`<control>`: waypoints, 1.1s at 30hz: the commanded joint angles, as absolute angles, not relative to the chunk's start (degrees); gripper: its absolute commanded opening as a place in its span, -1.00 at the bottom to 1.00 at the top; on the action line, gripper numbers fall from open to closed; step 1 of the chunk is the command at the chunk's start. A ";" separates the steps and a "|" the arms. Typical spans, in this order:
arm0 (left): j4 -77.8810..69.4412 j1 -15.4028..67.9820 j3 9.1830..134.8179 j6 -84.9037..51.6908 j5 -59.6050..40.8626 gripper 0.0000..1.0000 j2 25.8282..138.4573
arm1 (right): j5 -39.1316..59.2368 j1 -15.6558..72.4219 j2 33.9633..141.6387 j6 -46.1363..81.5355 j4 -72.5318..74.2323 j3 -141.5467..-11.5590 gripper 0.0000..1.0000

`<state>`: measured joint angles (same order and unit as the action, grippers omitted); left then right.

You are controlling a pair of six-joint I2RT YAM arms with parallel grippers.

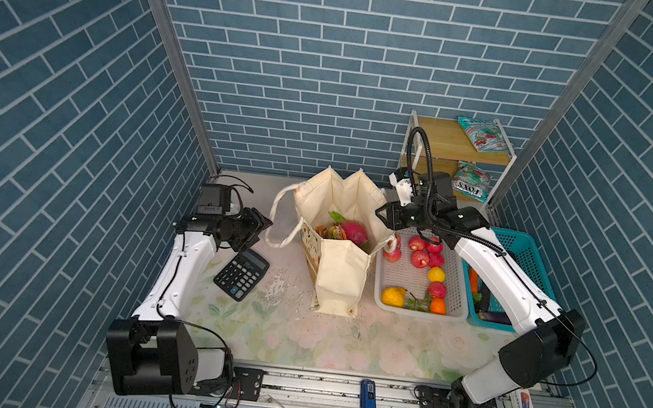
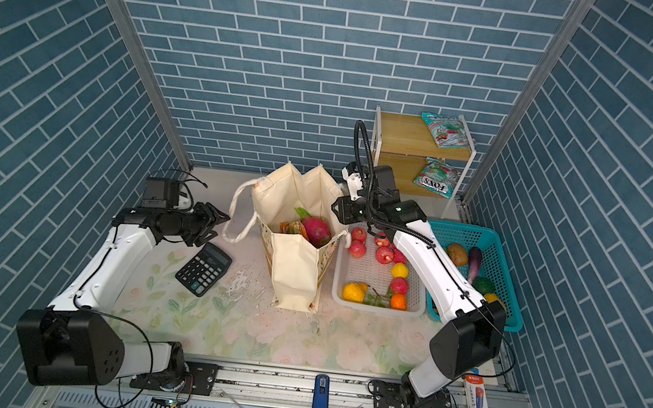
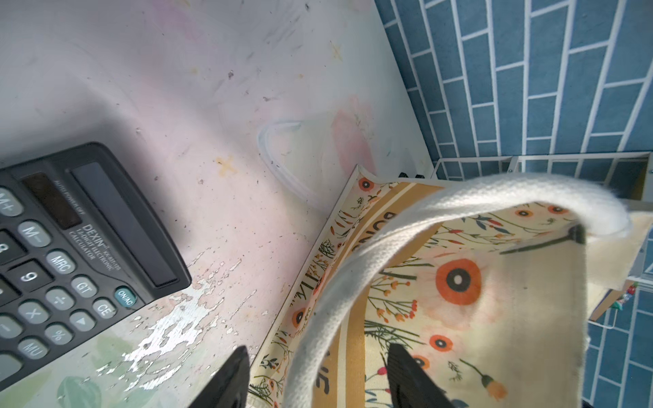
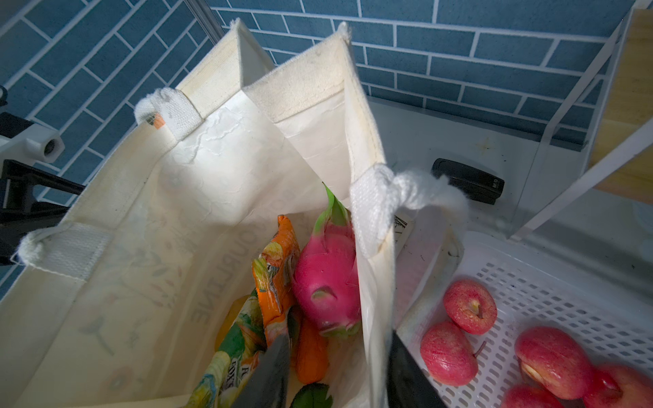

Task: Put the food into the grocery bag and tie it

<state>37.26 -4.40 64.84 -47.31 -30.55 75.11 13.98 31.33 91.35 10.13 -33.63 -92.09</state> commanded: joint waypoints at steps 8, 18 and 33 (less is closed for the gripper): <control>38.52 -2.90 65.07 -44.03 -31.00 0.10 77.41 | 14.50 31.08 88.99 9.14 -32.92 -92.21 -0.10; 39.50 -2.24 66.95 -43.16 -30.34 -0.09 79.02 | 14.50 31.07 88.82 9.45 -32.83 -91.85 -0.10; 40.67 -2.20 67.21 -42.43 -27.42 -0.81 77.64 | 13.32 30.33 87.85 13.12 -32.72 -95.44 -0.11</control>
<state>39.22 -2.42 65.84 -42.78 -29.39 78.54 13.80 30.92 90.61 10.72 -33.50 -92.55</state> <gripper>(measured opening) 0.108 0.444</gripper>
